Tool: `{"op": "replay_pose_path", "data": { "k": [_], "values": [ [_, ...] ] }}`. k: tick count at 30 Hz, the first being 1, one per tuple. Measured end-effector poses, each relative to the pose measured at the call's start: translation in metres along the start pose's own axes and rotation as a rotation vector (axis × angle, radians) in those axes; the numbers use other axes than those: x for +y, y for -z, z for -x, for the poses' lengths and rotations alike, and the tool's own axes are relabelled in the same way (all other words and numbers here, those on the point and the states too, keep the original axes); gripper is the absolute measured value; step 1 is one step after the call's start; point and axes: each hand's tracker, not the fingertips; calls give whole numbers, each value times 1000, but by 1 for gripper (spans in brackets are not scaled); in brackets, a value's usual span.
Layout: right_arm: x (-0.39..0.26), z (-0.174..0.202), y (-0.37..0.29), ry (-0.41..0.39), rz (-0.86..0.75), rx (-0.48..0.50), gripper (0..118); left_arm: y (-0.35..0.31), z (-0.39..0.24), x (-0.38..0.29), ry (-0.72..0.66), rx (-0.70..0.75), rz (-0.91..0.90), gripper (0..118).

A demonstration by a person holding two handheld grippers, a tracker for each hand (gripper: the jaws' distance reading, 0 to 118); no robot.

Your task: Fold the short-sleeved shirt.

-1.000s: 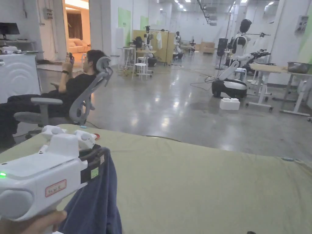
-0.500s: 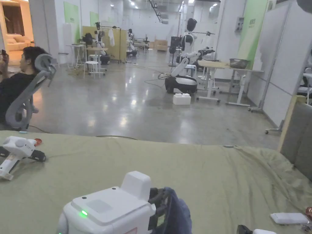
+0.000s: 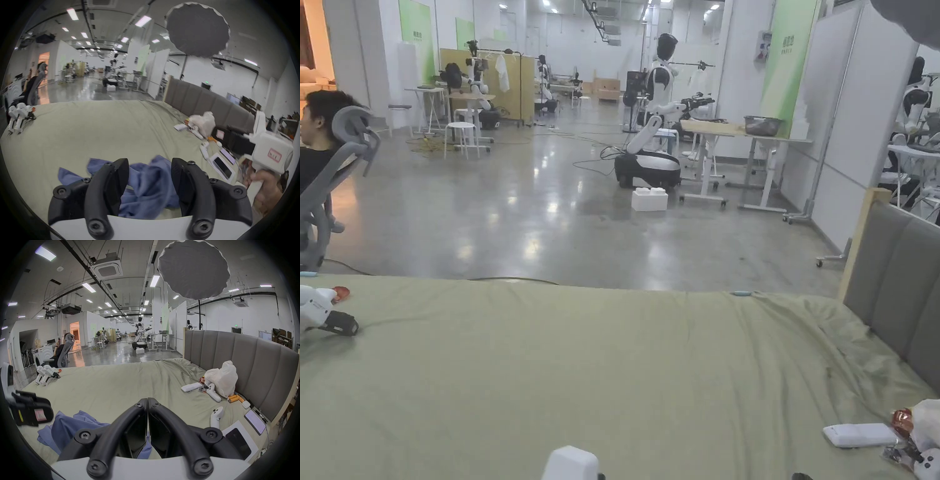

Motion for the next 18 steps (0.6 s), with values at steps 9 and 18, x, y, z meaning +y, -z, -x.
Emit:
{"op": "replay_pose_path", "data": {
  "k": [9, 18],
  "values": [
    [20, 48, 4, -29, -55, 63, 1, -58, 66, 33, -11, 359, -201, 13],
    [45, 91, 4, -70, -115, 106, 1, -94, 111, 31, -13, 523, -231, 0]
  ]
}}
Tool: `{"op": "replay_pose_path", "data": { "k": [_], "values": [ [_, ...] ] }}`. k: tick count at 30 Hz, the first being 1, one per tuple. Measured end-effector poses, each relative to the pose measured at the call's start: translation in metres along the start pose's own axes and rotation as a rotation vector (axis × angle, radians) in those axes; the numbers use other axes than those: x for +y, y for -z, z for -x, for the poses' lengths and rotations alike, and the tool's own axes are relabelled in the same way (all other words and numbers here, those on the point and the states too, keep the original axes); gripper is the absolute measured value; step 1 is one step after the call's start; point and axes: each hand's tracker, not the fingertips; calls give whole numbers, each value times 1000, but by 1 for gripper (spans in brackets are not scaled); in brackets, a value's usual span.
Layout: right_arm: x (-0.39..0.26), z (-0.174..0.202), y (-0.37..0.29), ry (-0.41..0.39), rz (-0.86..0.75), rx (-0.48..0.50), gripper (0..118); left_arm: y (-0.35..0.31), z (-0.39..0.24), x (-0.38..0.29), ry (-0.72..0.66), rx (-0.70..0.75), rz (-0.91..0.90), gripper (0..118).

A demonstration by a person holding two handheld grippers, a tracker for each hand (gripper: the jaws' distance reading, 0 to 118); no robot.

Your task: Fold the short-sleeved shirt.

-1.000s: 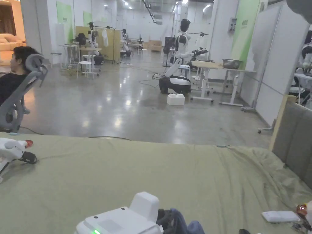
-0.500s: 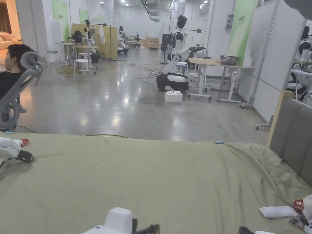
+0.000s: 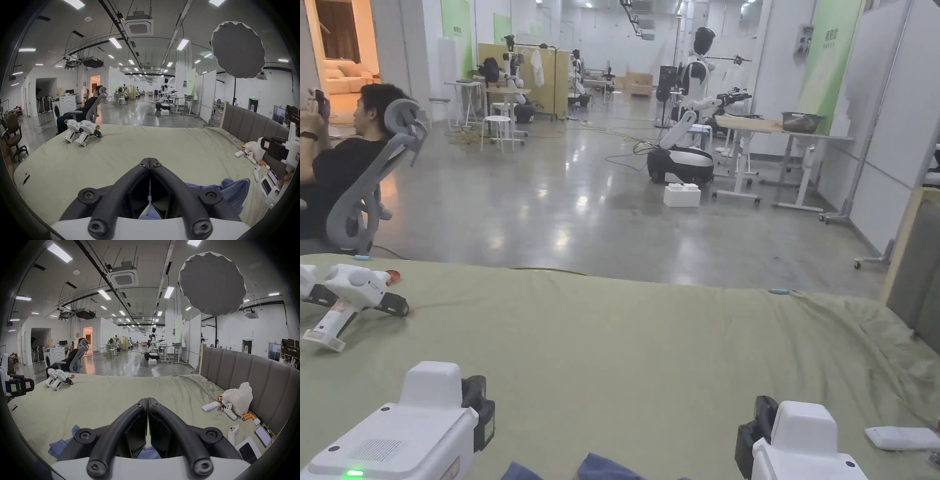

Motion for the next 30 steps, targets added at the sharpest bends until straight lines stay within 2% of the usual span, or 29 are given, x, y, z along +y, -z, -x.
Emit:
{"op": "replay_pose_path", "data": {
  "k": [9, 14, 20, 30],
  "values": [
    [5, 14, 1, -33, -6, 8, 1, -16, -1, -7, 38, 23, -17, 0],
    [3, 14, 3, -34, 2, 6, 1, -12, -1, -8, 107, 14, -42, 0],
    [2, 14, 2, -35, 10, 5, 1, -5, 6, -10, 93, 22, -24, 0],
    [-2, 11, 3, -37, 21, 7, 1, 7, 21, -32, 58, 18, 164, 0]
  ]
}}
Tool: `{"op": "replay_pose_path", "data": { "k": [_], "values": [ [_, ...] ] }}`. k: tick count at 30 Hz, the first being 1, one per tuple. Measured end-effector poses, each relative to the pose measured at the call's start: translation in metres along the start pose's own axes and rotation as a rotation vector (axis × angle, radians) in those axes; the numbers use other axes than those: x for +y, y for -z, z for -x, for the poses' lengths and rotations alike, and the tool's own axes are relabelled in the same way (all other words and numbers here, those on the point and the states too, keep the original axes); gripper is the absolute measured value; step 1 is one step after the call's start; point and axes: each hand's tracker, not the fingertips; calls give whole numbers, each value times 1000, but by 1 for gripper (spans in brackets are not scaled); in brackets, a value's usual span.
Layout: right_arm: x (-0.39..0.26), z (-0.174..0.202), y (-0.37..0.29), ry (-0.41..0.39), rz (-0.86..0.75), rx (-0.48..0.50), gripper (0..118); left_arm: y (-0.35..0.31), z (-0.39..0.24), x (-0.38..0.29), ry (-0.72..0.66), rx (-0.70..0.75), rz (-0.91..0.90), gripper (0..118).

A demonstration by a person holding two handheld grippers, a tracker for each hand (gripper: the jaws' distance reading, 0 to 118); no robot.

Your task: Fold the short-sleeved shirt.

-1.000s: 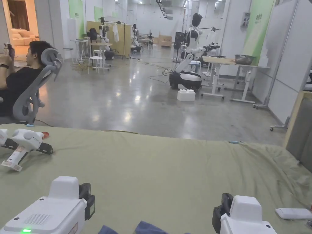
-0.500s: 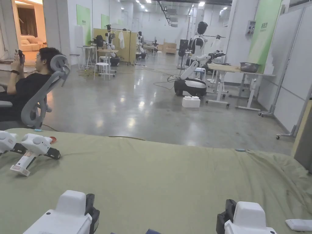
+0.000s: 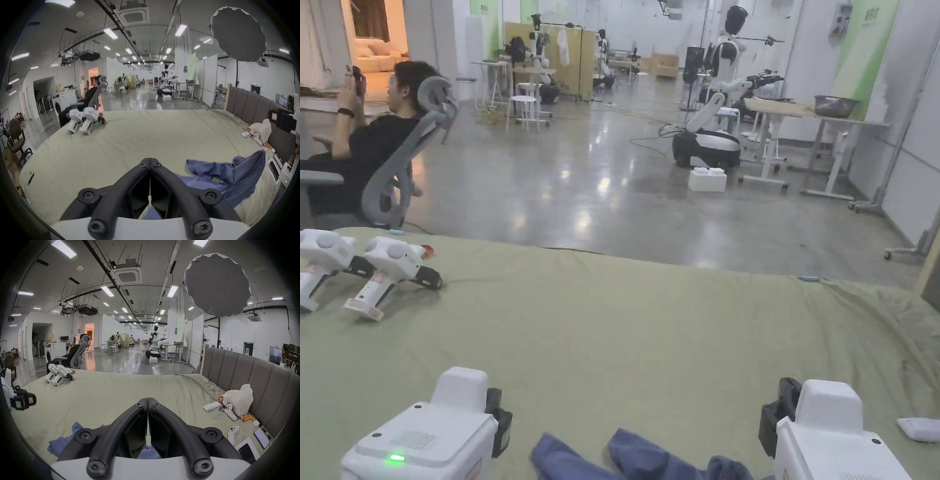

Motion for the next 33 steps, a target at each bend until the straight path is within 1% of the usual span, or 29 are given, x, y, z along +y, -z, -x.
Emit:
{"op": "replay_pose_path", "data": {
  "k": [2, 3, 6, 7, 8, 10, 12, 13, 14, 15, 17, 18, 19, 20, 21, 22, 23, 25, 26, 27, 28, 30, 32, 33],
  "values": [
    [-2, -1, 0, 2, 3, 0, 1, 12, 10, -13, -16, -9, 51, 0],
    [-3, -2, 0, 0, 5, 0, 1, 15, 12, -19, -17, -25, 92, 2],
    [-8, -2, 1, -3, 15, 0, 1, 24, 19, -40, -32, -44, 200, 4],
    [-9, -3, 2, -5, 21, -1, 1, 28, 21, -48, -40, -60, 249, 8],
    [-12, -3, 2, -6, 25, -1, 1, 31, 23, -56, -46, -71, 309, 15],
    [-16, -4, 3, -7, 34, -2, 1, 34, 26, -73, -72, -93, 372, 42],
    [-20, -5, 4, -4, 45, -4, 1, 41, 30, -89, -93, -73, 431, 69],
    [-22, -6, 5, -4, 50, -5, 1, 45, 32, -97, -99, -60, 467, 77],
    [-24, -6, 5, -4, 58, -7, 1, 49, 34, -104, -106, -48, 487, 81],
    [-26, -6, 6, -3, 65, -7, 1, 52, 35, -110, -112, -42, 497, 81],
    [-32, -7, 8, -1, 75, -8, 1, 43, 26, -113, -136, -43, 520, 81],
    [-34, -8, 9, -1, 82, -10, 1, 44, 25, -117, -141, -42, 530, 79],
    [-36, -9, 9, 3, 88, -10, 1, 46, 23, -121, -139, -36, 537, 75],
    [-38, -10, 10, 6, 93, -11, 1, 48, 20, -124, -129, -27, 547, 68],
    [-41, -11, 10, 8, 100, -13, 1, 43, 14, -124, -100, -7, 547, 63],
    [-43, -12, 11, 8, 108, -15, 1, 39, 9, -126, -54, 11, 526, 62],
    [-46, -14, 11, 8, 114, -17, 1, 36, 4, -126, -32, 8, 508, 58],
    [-50, -17, 12, 10, 126, -21, 1, 33, -2, -124, -17, 1, 498, 41],
    [-53, -19, 13, 9, 130, -23, 1, 31, -5, -123, -10, -2, 494, 30],
    [-55, -20, 14, 9, 136, -26, 1, 30, -8, -122, -3, -7, 490, 15],
    [-56, -23, 14, 9, 144, -28, 1, 28, -11, -121, 12, -13, 483, 6],
    [-59, -30, 15, 14, 159, -30, 1, 31, -8, -120, 37, -15, 478, 2],
    [-61, -39, 15, 13, 179, -33, 1, 28, -7, -118, 19, -25, 475, 1],
    [-62, -45, 15, 15, 192, -31, 3, 25, -5, -116, 2, -32, 463, 1]
  ]
}}
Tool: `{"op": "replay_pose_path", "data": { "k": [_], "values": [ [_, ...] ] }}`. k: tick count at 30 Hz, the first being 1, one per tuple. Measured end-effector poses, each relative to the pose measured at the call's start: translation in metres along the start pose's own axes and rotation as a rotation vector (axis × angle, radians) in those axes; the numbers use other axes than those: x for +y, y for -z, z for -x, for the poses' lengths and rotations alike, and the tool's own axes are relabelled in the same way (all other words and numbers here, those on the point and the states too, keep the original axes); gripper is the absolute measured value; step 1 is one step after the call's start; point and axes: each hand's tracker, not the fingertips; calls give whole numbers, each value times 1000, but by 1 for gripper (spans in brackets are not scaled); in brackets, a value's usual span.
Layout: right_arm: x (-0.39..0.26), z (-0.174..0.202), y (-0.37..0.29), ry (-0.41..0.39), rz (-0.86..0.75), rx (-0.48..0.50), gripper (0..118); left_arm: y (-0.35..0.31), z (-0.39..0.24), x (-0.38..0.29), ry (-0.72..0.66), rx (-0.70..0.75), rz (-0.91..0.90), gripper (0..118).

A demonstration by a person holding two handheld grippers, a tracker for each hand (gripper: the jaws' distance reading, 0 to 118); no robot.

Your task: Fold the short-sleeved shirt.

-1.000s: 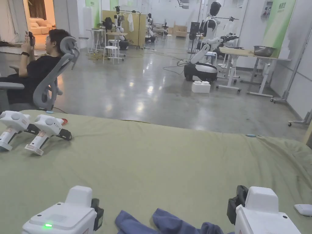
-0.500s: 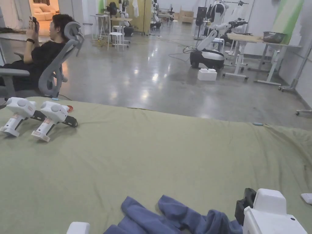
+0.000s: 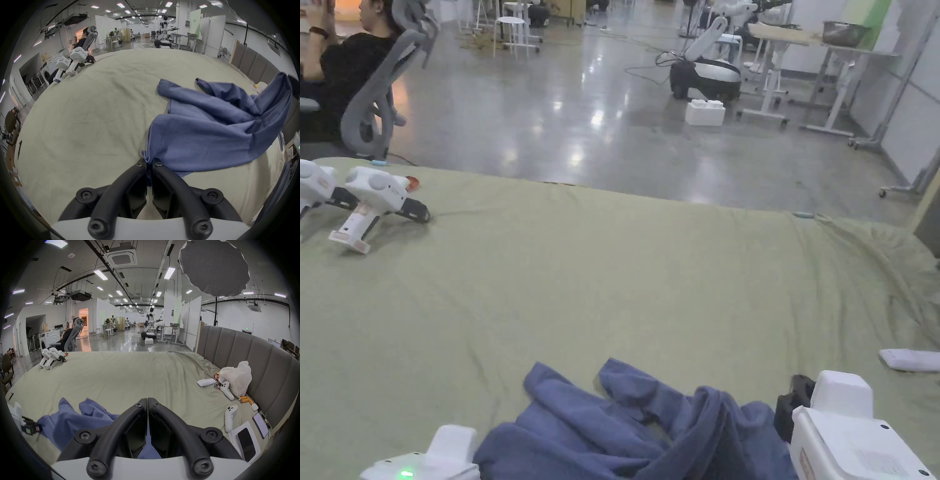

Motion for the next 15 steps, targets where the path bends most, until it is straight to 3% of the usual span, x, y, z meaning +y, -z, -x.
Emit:
{"op": "replay_pose_path", "data": {
  "k": [4, 5, 7, 8, 11, 15],
  "values": [
    [-9, -29, 14, -6, 167, 20, 11, -20, 6, 8, -47, -51, -75, 1],
    [-13, -35, 20, -15, 231, 22, 21, -26, 6, 10, -46, -55, -90, 1],
    [-26, -43, 29, -18, 317, 15, 56, -36, 7, 14, -59, -70, -129, 1],
    [-33, -45, 34, -36, 381, 31, 66, -37, 10, 16, -64, -76, -140, 1],
    [-62, -44, 37, -31, 486, 58, 67, -45, 9, 17, -67, -69, -158, 1],
    [-98, -33, 42, 36, 611, 108, 66, -33, 18, 14, -67, -63, -162, 1]
  ]
}}
